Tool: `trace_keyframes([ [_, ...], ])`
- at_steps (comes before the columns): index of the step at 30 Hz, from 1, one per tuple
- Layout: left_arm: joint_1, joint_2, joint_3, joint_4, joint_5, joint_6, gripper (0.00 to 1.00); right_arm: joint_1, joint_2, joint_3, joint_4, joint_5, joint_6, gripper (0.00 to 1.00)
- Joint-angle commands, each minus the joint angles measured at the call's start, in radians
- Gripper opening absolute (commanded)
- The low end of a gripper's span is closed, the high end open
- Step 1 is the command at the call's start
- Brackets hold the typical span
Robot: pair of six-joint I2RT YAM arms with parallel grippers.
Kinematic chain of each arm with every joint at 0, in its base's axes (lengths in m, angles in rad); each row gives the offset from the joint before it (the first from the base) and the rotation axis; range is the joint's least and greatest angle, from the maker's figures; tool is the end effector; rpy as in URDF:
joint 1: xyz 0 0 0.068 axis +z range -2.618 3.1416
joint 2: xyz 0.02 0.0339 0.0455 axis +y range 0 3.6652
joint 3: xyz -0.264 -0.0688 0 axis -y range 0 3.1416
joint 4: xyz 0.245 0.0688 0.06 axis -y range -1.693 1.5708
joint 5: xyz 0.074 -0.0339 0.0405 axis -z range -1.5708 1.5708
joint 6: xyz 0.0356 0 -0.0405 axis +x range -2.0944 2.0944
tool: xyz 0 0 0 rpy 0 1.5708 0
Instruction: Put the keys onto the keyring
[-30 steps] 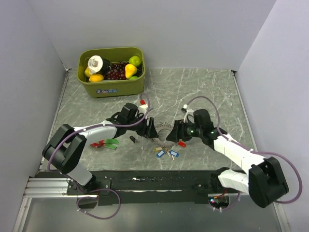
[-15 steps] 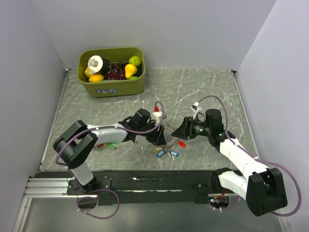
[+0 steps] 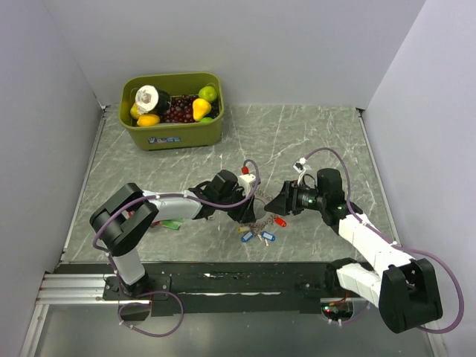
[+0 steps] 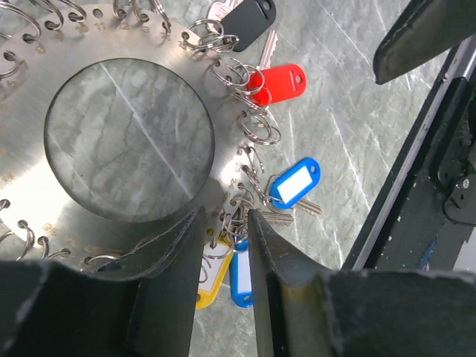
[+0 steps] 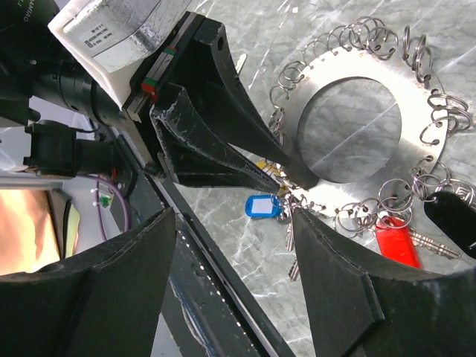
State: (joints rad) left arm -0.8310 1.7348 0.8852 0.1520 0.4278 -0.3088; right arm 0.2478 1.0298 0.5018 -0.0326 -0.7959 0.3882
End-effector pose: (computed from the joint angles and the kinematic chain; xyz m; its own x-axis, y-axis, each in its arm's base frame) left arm 0.2260 -0.2696 0.1612 -0.6820 0.3370 -0.6491 0.7128 0.5048 -0.4868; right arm 0.1970 0.0761 0.2156 -0.7641 0.0799 -0.6401 -0.5067 0.5398 0.6722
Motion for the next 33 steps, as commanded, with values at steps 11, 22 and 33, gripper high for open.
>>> trace_keyframes([
  [11, -0.013, 0.017, 0.009, 0.012, -0.015, 0.048, 0.38, -0.01, 0.006, -0.005, 0.06, -0.029, 0.001, 0.71],
  [22, -0.014, -0.003, -0.023, 0.02, -0.004, 0.06, 0.46, -0.01, 0.003, -0.012, 0.063, -0.026, 0.009, 0.71],
  [33, -0.014, -0.02, -0.061, 0.05, -0.015, 0.04, 0.44, -0.01, 0.009, -0.017, 0.077, -0.037, 0.018, 0.71],
])
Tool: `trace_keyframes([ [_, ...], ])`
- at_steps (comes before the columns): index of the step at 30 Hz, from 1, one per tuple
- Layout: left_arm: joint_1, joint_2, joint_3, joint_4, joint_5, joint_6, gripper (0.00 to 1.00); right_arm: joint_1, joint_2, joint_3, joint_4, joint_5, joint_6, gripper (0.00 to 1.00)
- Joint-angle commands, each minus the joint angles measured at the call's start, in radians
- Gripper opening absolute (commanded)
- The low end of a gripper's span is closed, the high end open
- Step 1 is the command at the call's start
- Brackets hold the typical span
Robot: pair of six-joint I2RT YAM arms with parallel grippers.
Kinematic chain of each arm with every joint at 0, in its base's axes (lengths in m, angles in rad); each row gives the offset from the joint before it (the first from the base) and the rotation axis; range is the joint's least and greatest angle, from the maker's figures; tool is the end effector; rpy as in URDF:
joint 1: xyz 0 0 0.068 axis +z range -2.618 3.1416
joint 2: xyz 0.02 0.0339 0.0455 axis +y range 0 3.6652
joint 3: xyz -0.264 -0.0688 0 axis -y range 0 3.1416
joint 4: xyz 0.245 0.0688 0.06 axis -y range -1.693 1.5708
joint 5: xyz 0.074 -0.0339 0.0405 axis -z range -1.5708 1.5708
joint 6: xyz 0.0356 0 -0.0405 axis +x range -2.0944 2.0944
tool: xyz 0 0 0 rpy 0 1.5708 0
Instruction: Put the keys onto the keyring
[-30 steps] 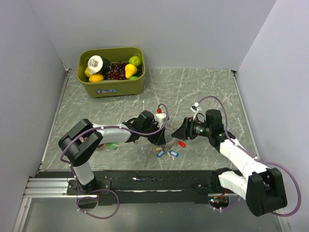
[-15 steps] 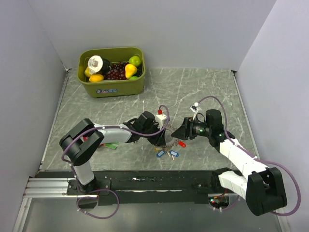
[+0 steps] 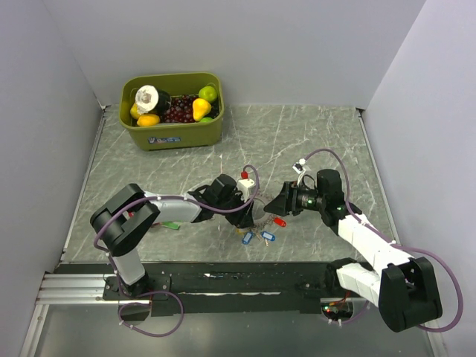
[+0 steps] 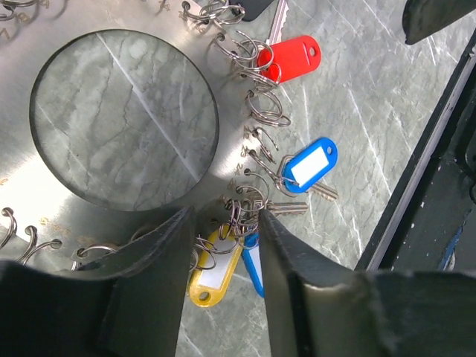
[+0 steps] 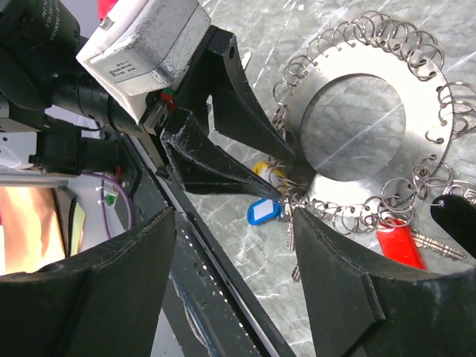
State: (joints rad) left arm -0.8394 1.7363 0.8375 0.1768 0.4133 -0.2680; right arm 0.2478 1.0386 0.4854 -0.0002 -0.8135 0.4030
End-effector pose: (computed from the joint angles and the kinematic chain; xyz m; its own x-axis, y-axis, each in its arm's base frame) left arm 0.2184 -0.2648 0.1491 -0.6595 0.3717 -0.6534 0.7345 0.5038 -0.4547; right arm 0.1970 0.0765 0.2116 -0.7698 0.0831 -0.6328 -0.5065 0.5237 0.6850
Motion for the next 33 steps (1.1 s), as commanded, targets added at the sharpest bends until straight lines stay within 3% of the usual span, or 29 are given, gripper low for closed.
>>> trace_keyframes([
  [1, -0.004, -0.018, -0.014, 0.027, -0.004, -0.002, 0.4, -0.01, 0.0, -0.002, 0.045, -0.019, 0.003, 0.71],
  [3, -0.006, -0.014, -0.011, 0.023, -0.016, 0.001, 0.37, -0.01, 0.0, -0.001, 0.042, -0.019, 0.0, 0.71],
  [10, -0.006, -0.017, 0.021, -0.005, -0.022, 0.01, 0.01, -0.01, -0.025, 0.005, 0.019, -0.01, -0.013, 0.71],
  [22, -0.004, -0.303, 0.087, -0.174, 0.071, 0.073, 0.01, -0.007, -0.146, 0.067, 0.037, -0.108, -0.093, 0.75],
  [27, -0.006, -0.368, 0.133, -0.261, 0.11, 0.104, 0.01, 0.011, -0.117, 0.12, 0.062, -0.237, -0.099, 0.71],
  [33, -0.004, -0.406, 0.138, -0.264, 0.15, 0.107, 0.01, 0.119, -0.098, 0.168, 0.014, -0.222, -0.168, 0.65],
])
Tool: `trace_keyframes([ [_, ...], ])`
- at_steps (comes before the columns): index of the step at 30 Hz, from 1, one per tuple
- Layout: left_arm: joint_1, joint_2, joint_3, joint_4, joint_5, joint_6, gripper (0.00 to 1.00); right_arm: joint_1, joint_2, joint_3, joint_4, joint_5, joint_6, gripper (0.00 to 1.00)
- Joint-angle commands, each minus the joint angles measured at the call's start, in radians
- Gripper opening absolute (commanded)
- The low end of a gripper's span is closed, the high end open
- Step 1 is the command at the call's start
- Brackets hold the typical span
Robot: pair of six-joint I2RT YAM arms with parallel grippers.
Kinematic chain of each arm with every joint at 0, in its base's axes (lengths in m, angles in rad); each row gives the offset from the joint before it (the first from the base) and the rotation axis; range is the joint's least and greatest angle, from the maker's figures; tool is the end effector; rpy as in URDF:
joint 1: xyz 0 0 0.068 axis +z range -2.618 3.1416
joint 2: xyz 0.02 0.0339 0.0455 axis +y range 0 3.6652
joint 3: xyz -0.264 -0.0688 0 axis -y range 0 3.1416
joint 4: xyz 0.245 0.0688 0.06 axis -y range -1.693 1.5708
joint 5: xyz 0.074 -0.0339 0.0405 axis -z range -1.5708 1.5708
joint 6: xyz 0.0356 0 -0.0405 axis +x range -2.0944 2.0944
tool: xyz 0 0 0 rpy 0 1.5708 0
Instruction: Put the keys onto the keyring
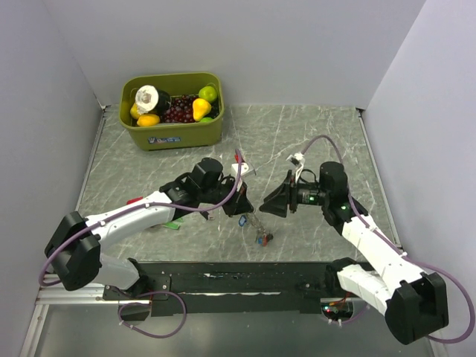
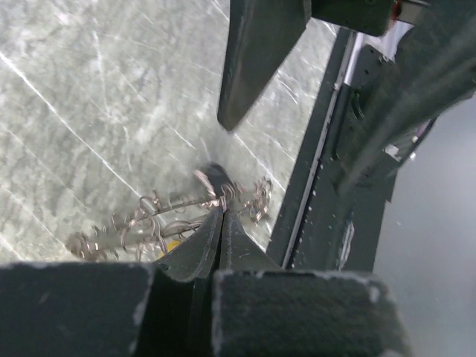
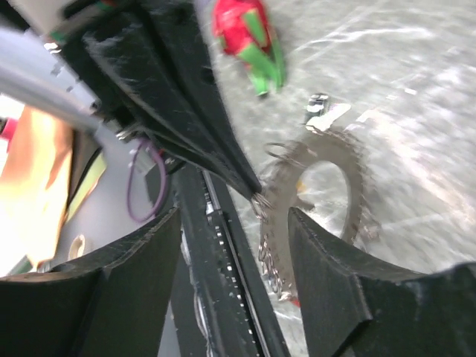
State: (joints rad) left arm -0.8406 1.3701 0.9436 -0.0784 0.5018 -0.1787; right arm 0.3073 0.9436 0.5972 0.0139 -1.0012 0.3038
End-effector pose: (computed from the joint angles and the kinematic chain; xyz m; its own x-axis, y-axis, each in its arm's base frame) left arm 0.1922 -0.2404 0.2746 -0.4835 0.3065 -0.8199 0.8618 0.3309 -0.3845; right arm 0.1854 0.0903 0.2701 -0.5726 -0.0125 -0.8197 -0.7866 0.2903 0.5450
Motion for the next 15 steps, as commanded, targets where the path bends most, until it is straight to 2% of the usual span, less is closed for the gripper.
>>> trace_keyframes([
  [1, -0.003, -0.045, 0.029, -0.003, 0.064, 0.015, 0.01, 0.068, 0.0, 0.062, -0.009, -0.018, -0.077, 0.64],
  [6, -0.003, -0.085, -0.003, 0.065, 0.101, -0.016, 0.01, 0.088, 0.004, 0.062, -0.043, 0.007, -0.101, 0.58],
  [10, -0.002, -0.112, -0.009, 0.1, 0.116, -0.031, 0.01, 0.096, 0.009, 0.053, -0.04, 0.026, -0.103, 0.47],
  [15, -0.003, -0.132, -0.016, 0.124, 0.141, -0.05, 0.01, 0.101, 0.021, 0.044, -0.019, 0.049, -0.078, 0.5],
])
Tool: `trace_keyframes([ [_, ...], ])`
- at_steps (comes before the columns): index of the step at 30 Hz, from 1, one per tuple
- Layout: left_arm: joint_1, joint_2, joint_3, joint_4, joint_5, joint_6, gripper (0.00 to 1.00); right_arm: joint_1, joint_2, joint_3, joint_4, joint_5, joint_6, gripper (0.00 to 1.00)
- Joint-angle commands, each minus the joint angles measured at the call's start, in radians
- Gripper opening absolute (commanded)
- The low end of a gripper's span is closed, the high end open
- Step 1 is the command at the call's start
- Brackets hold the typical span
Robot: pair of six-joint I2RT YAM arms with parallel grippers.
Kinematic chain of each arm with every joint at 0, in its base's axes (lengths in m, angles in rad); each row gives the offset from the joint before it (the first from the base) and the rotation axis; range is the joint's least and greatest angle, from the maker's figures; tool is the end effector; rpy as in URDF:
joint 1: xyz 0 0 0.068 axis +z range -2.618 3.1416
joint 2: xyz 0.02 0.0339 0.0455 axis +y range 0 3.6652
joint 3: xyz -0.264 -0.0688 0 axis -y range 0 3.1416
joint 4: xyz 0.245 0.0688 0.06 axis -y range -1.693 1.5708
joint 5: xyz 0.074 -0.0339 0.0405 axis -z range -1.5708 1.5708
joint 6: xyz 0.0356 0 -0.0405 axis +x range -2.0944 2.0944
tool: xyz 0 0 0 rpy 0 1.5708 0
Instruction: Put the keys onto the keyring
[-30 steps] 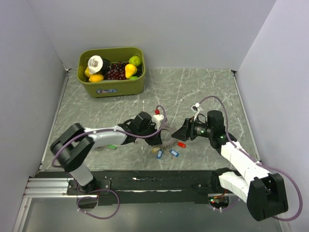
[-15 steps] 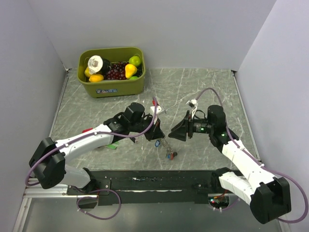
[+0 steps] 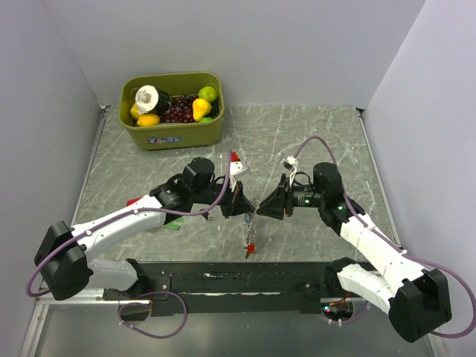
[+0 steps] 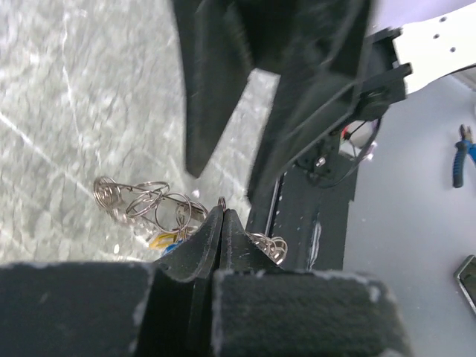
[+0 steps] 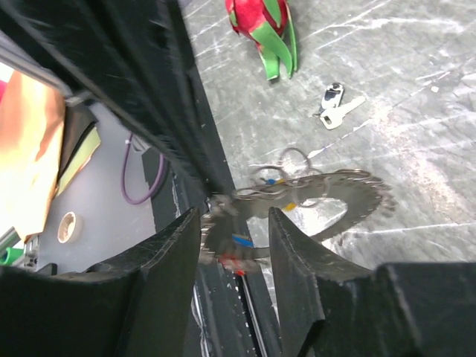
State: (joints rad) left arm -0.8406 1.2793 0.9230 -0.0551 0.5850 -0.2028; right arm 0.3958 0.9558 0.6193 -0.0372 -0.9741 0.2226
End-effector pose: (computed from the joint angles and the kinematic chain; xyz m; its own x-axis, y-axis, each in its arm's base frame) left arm 0.1786 -0.2290 0.2957 -0.4544 0.2558 -0.8533 0.8854 0.2354 -0.4009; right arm 0.1790 0.1067 0.2706 -0.5332 -0.0884 -0.8413 -0.8300 0.2472 0.5001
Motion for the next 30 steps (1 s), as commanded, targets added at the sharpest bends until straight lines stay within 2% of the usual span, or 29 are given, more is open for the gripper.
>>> trace_keyframes([
  [1, -0.003, -0.041, 0.004, 0.109, 0.056, -0.029, 0.01, 0.014, 0.015, 0.025, 0.06, 0.02, 0.007, 0.5],
  [8, -0.003, -0.035, 0.0, 0.133, 0.072, -0.049, 0.01, 0.041, 0.029, 0.037, 0.077, 0.018, 0.024, 0.48],
  [11, -0.003, -0.043, -0.009, 0.153, 0.07, -0.058, 0.01, 0.051, 0.046, 0.043, 0.079, 0.003, 0.027, 0.31],
  [17, -0.003, -0.032, -0.01, 0.146, 0.081, -0.056, 0.01, 0.049, 0.037, 0.031, 0.128, -0.011, 0.073, 0.11],
  [18, -0.003, -0.032, -0.012, 0.153, 0.081, -0.058, 0.01, 0.051, 0.028, 0.036, 0.128, -0.011, 0.077, 0.0],
  [24, 0.005, -0.069, -0.042, 0.173, 0.018, -0.081, 0.02, 0.051, -0.02, 0.048, 0.092, 0.058, 0.058, 0.0],
  [25, 0.008, -0.078, -0.047, 0.182, 0.001, -0.087, 0.04, 0.051, -0.022, 0.051, 0.082, 0.064, 0.058, 0.0],
  [28, 0.029, -0.109, -0.062, 0.21, -0.022, -0.116, 0.24, 0.051, -0.031, 0.054, 0.082, 0.077, 0.061, 0.0],
  [29, 0.035, -0.118, -0.07, 0.218, -0.025, -0.136, 0.39, 0.049, -0.037, 0.054, 0.095, 0.078, 0.064, 0.0],
  [30, 0.052, -0.126, -0.076, 0.227, -0.028, -0.147, 0.47, 0.049, -0.048, 0.046, 0.103, 0.081, 0.063, 0.0],
])
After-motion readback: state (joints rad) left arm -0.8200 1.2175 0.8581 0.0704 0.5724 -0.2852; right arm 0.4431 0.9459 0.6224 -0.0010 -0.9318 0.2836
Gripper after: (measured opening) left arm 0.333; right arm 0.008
